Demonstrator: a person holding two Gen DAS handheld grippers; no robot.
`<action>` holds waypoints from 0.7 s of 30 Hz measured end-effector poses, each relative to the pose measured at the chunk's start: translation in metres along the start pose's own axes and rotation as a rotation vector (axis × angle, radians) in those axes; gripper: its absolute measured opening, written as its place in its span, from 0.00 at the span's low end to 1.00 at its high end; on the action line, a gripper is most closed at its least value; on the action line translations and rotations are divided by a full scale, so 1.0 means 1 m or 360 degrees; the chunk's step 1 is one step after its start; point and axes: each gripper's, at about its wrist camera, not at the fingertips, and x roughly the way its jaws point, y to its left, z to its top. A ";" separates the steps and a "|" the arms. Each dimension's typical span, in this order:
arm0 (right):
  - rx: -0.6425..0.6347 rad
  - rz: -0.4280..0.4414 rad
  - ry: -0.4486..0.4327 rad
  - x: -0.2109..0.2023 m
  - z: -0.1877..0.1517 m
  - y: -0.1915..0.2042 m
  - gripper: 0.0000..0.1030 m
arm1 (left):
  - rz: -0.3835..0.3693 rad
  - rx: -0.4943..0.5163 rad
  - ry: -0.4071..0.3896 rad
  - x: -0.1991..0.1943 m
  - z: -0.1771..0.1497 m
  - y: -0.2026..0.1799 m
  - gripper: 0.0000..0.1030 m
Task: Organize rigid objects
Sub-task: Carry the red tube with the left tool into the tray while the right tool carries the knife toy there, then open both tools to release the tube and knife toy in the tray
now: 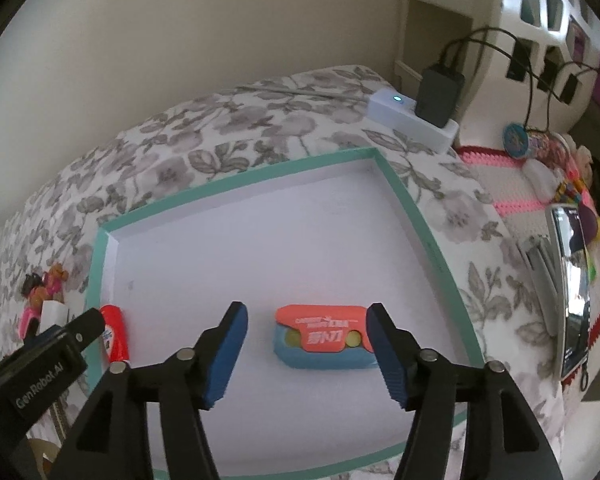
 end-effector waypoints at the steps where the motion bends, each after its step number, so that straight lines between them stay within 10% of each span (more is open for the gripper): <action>1: -0.0014 0.0008 -0.0002 0.000 0.000 0.003 0.67 | 0.0017 -0.0003 -0.0007 -0.001 0.000 0.002 0.64; 4: -0.0058 0.0028 -0.0007 0.000 -0.001 0.011 0.70 | 0.0054 -0.0012 -0.0026 -0.002 0.001 0.006 0.76; 21: -0.0178 0.0082 -0.0001 0.006 -0.009 0.037 0.99 | 0.0307 -0.0195 -0.0072 -0.009 0.006 0.076 0.76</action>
